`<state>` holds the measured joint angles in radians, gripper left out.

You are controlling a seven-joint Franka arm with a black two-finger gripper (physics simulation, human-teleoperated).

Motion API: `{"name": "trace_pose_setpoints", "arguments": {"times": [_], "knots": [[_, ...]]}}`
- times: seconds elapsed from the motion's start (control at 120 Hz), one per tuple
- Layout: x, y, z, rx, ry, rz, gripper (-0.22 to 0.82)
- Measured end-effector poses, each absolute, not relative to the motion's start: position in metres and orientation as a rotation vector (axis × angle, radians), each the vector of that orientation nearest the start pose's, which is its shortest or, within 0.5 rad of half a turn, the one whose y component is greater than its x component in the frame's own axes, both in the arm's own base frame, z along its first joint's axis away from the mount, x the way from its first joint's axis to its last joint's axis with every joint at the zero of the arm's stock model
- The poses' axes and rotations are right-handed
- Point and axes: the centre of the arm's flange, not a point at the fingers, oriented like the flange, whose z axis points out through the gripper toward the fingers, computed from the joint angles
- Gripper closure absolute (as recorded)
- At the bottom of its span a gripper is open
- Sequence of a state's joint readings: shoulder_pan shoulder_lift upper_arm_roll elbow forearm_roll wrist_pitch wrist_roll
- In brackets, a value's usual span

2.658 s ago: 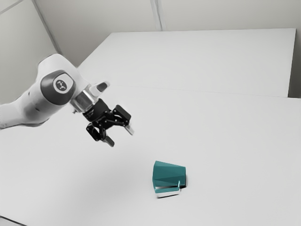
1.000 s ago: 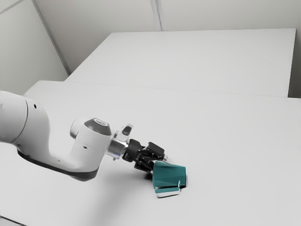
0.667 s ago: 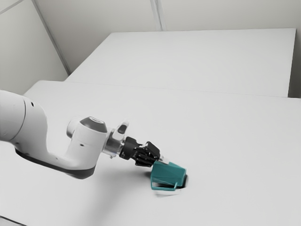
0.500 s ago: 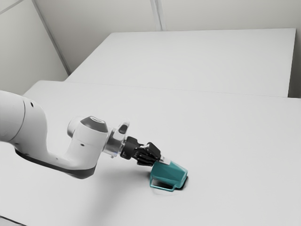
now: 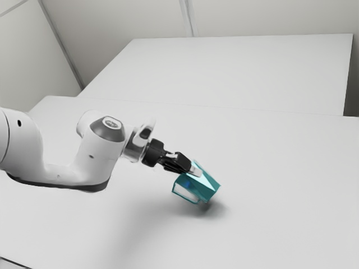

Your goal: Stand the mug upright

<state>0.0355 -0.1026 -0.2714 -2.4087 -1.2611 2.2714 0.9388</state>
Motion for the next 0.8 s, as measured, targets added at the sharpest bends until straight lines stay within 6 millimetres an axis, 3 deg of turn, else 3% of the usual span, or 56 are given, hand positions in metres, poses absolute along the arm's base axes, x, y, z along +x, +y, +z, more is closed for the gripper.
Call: {"name": "trace_pose_setpoints", "arguments": {"times": [0.142,0.367,0.6,0.8], "knots": [[0.478,-0.121,0.398,2.489,-0.630,0.335,0.77],[0.489,-0.080,0.423,2.870,-0.898,0.295,0.77],[0.492,-0.074,0.416,3.088,-0.884,0.232,0.77],[0.496,-0.063,0.386,3.159,-0.661,0.227,0.78]]}}
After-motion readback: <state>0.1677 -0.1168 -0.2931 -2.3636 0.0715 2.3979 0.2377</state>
